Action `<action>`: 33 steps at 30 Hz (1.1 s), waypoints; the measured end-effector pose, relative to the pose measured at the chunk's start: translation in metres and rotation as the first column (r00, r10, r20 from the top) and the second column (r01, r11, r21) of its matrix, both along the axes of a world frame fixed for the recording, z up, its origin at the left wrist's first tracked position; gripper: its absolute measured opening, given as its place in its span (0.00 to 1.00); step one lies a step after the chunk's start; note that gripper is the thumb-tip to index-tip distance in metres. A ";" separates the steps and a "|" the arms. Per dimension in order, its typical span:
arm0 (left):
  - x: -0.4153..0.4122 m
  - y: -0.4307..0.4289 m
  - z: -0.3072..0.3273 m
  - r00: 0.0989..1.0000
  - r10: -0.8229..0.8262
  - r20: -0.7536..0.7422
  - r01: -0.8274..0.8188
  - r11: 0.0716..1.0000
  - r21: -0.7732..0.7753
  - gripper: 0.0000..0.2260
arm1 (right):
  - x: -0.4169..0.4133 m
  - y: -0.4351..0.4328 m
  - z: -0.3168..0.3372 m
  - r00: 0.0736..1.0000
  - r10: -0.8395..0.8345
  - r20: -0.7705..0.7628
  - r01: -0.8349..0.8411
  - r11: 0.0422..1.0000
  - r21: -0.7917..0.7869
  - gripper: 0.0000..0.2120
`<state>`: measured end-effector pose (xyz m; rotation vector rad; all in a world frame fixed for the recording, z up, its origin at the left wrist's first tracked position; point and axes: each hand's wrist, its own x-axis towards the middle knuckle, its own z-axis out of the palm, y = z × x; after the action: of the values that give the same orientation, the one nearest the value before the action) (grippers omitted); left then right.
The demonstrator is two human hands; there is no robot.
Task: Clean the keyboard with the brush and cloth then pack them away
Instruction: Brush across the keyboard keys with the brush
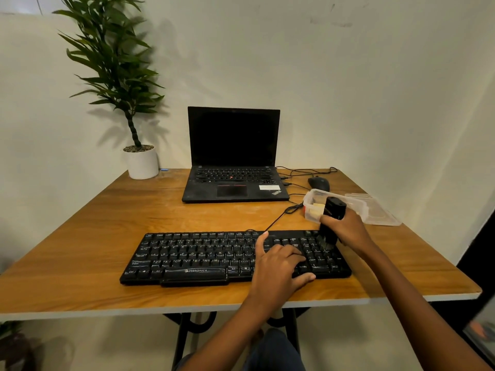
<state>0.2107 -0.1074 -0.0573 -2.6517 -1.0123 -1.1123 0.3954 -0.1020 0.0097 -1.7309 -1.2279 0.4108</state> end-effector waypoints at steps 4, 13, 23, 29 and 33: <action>0.001 0.000 0.000 1.000 0.006 0.003 -0.006 1.000 0.008 0.21 | 0.001 -0.001 0.003 0.999 0.032 -0.009 -0.032 0.999 -0.001 0.15; 0.001 0.000 -0.001 1.000 0.006 0.003 -0.006 1.000 0.006 0.21 | -0.002 -0.001 0.002 0.998 0.069 -0.008 -0.069 0.997 -0.039 0.15; 0.001 0.000 -0.001 1.000 0.001 0.011 -0.001 1.000 0.007 0.21 | -0.002 -0.012 0.001 1.000 -0.014 -0.004 0.014 0.999 0.044 0.09; 0.001 -0.001 0.000 1.000 -0.001 0.005 0.001 1.000 0.011 0.21 | -0.004 -0.019 -0.001 1.000 -0.017 0.016 0.016 0.999 0.036 0.10; 0.001 -0.001 0.001 1.000 0.000 0.011 0.000 1.000 0.012 0.21 | 0.000 -0.025 0.001 0.991 0.110 -0.080 -0.113 0.993 -0.041 0.12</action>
<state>0.2116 -0.1085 -0.0566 -2.6394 -1.0038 -1.1308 0.3957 -0.1269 0.0102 -1.6731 -1.2712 0.5709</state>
